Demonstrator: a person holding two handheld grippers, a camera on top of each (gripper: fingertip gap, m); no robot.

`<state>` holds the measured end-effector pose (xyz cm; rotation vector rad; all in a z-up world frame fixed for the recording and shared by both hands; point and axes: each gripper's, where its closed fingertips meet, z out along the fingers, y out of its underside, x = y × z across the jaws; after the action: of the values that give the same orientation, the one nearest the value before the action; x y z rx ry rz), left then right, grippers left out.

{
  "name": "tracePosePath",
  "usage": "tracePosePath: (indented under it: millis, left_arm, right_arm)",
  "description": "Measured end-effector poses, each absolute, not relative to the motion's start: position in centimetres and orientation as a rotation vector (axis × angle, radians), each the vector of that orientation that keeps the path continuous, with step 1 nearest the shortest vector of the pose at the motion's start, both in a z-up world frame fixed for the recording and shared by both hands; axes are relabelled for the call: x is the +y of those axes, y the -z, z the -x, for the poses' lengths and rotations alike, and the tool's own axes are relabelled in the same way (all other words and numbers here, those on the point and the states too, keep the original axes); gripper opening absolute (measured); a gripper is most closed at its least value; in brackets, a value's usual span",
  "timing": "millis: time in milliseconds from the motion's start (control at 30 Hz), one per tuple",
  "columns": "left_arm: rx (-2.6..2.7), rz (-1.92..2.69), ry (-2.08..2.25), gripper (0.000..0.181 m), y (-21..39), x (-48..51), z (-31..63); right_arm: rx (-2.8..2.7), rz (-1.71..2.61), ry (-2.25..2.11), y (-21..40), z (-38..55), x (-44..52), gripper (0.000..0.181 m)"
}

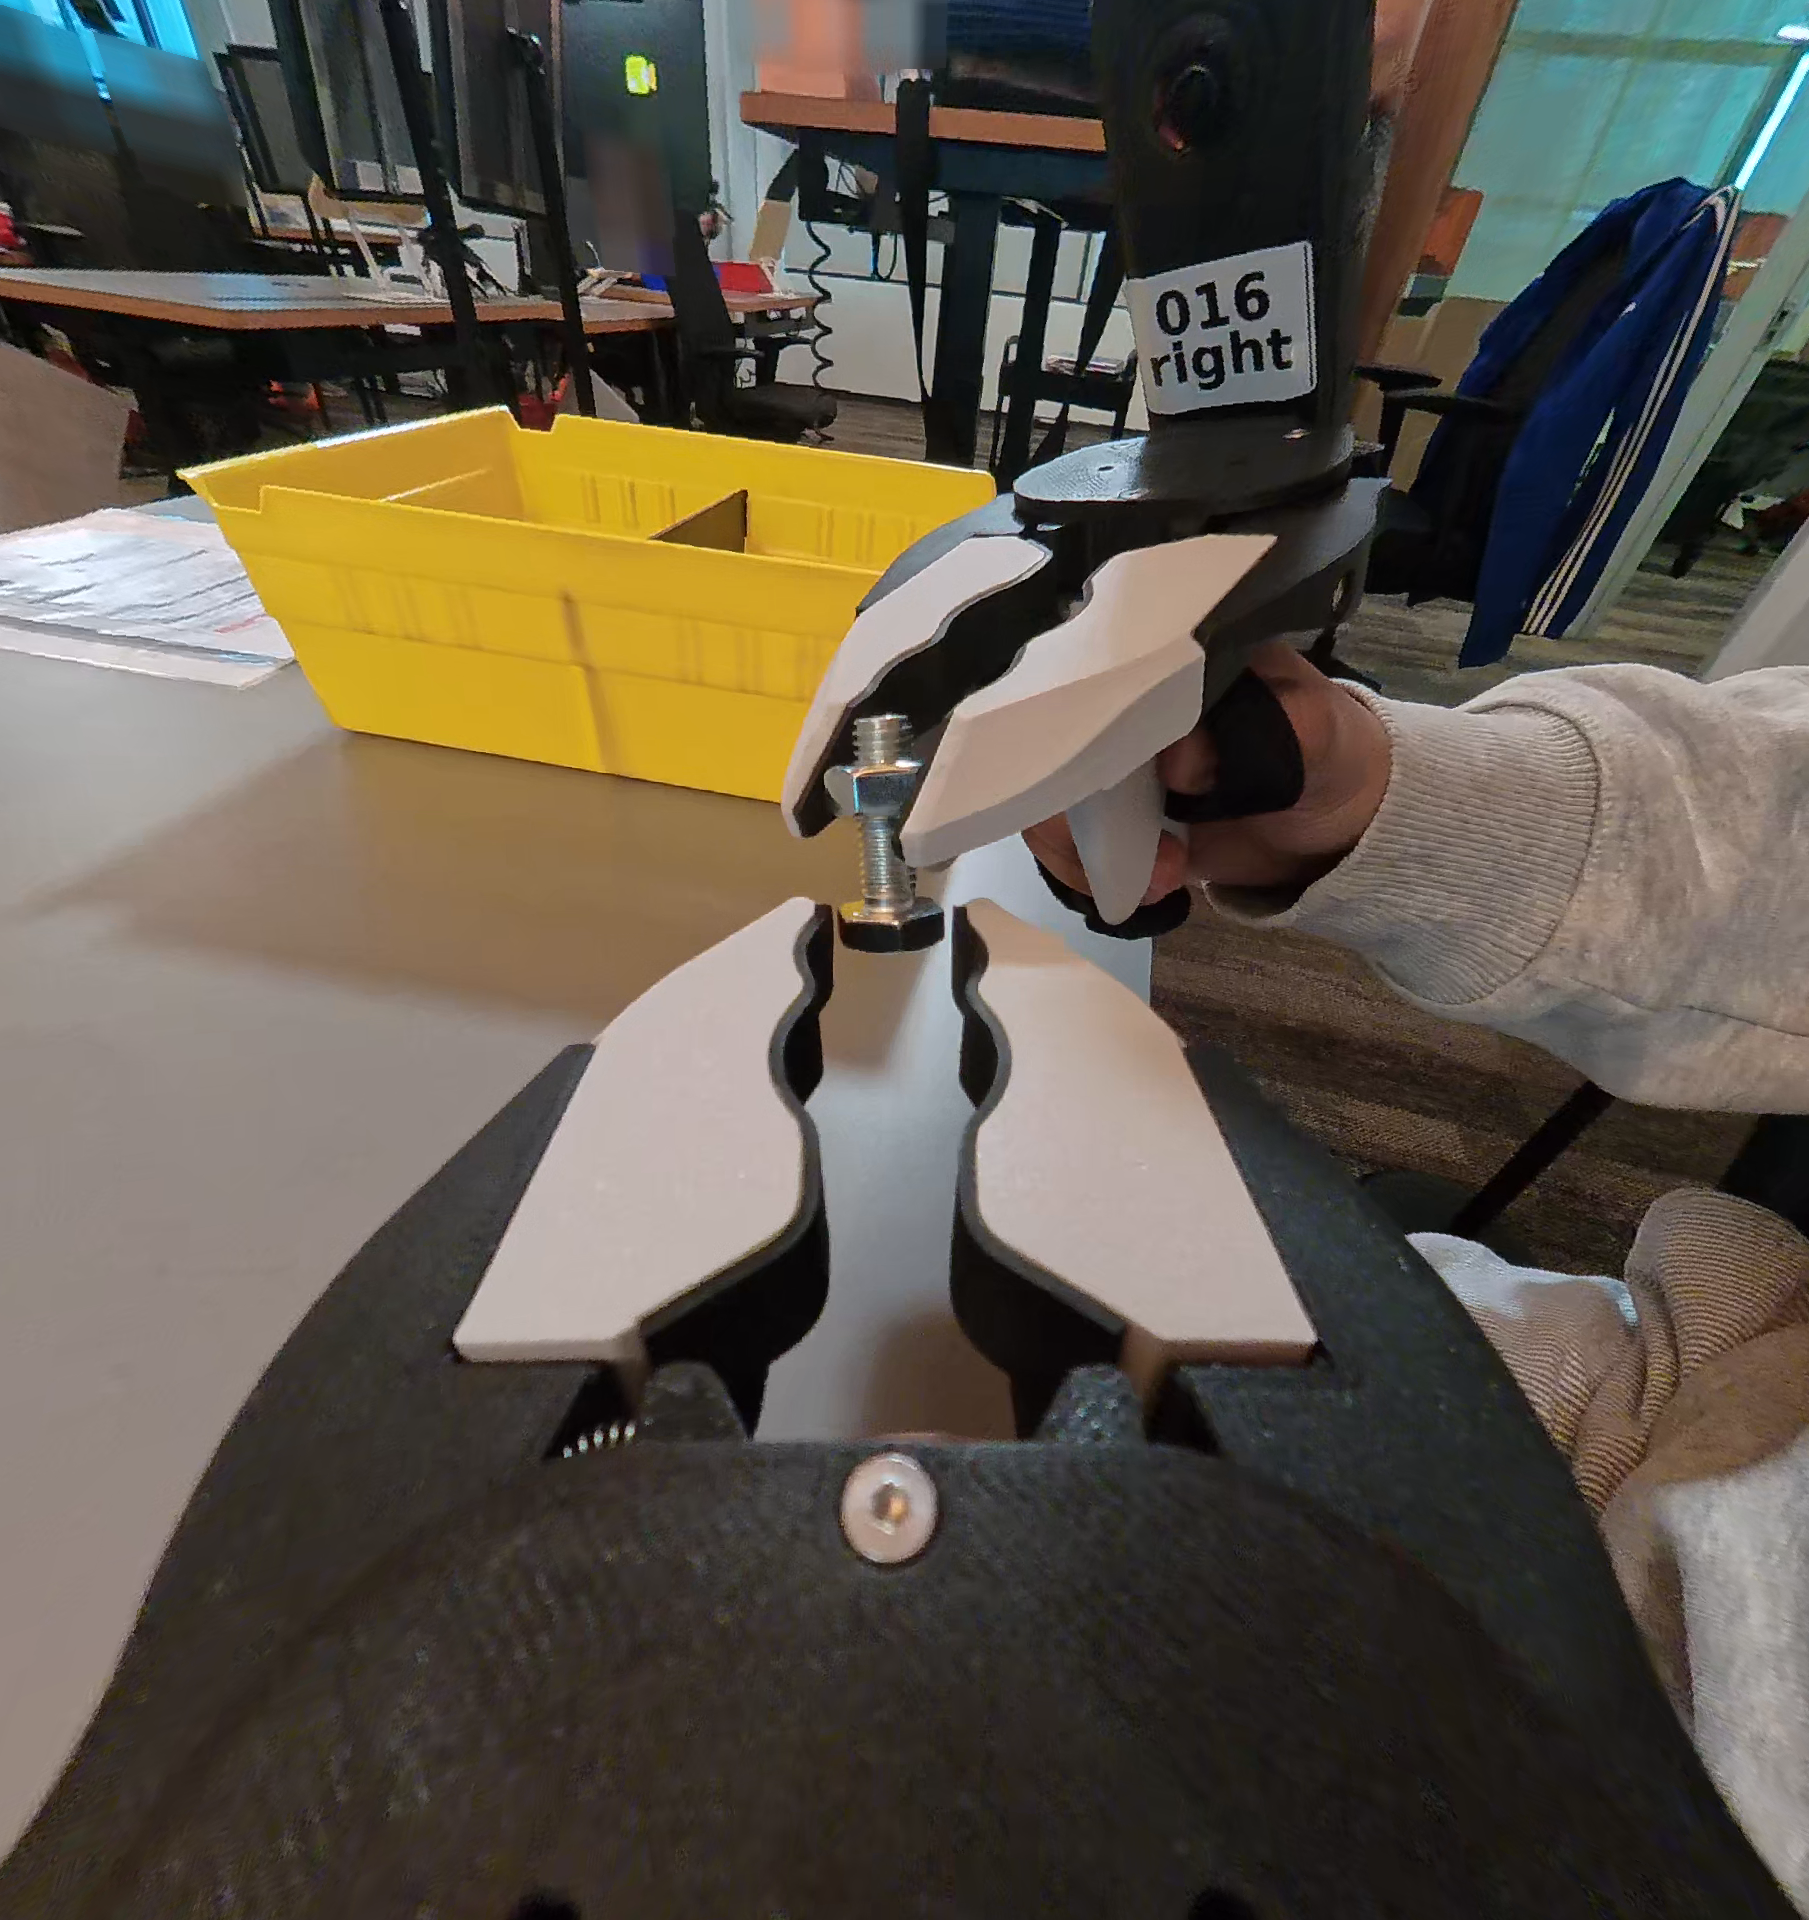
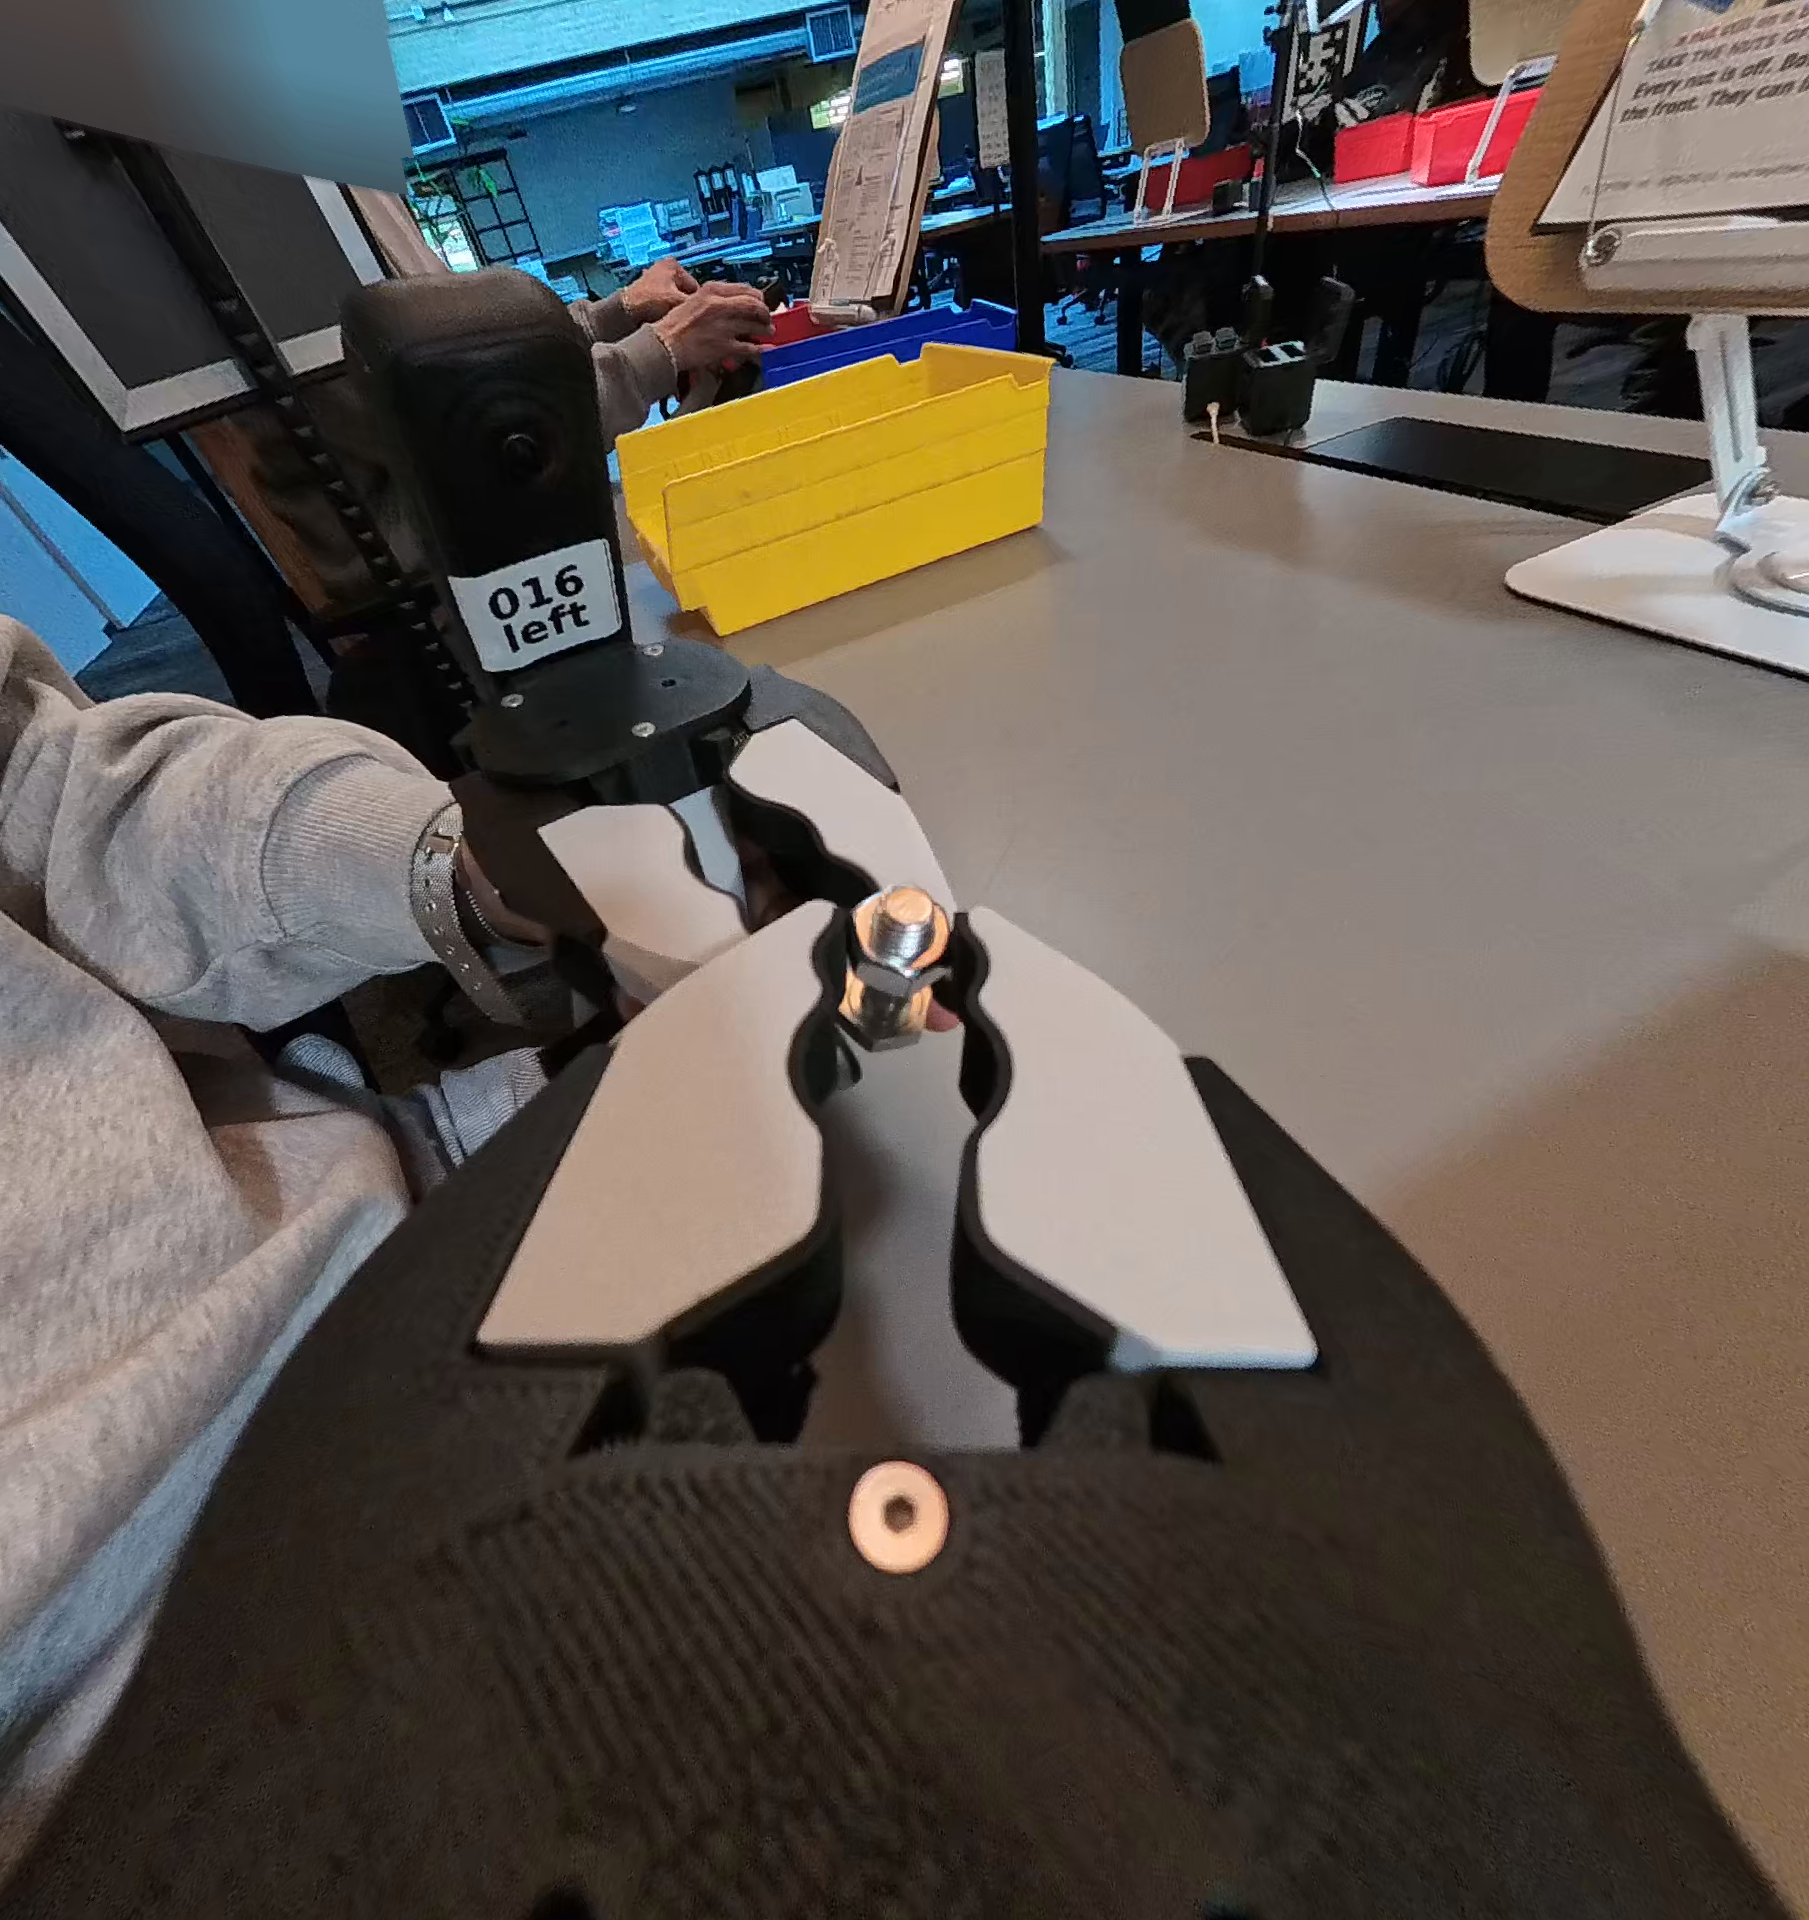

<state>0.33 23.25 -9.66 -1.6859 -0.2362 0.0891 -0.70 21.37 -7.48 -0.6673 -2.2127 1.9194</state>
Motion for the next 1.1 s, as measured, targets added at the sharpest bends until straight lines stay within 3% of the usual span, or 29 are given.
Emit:
tracePosePath:
  millis: [433, 900, 1100]
  left_arm:
    - [-0.211, 1.697, -0.234, 0.019, 9.7, 23.3, 0.2]
    - [-0.287, 1.584, -0.174, 0.019, 8.2, 22.6, 0.9]
    - [-0.315, 1.509, -0.112, 0.019, 7.3, 22.3, 0.9]
  right_arm:
    - [-2.180, 0.728, -1.929, 7.6, 1.1, 21.3, 0.019]
    - [-1.982, 0.707, -2.052, 5.7, 1.8, 22.3, 0.027]
    - [-1.953, 0.740, -2.147, 5.3, 1.6, 22.3, 0.023]
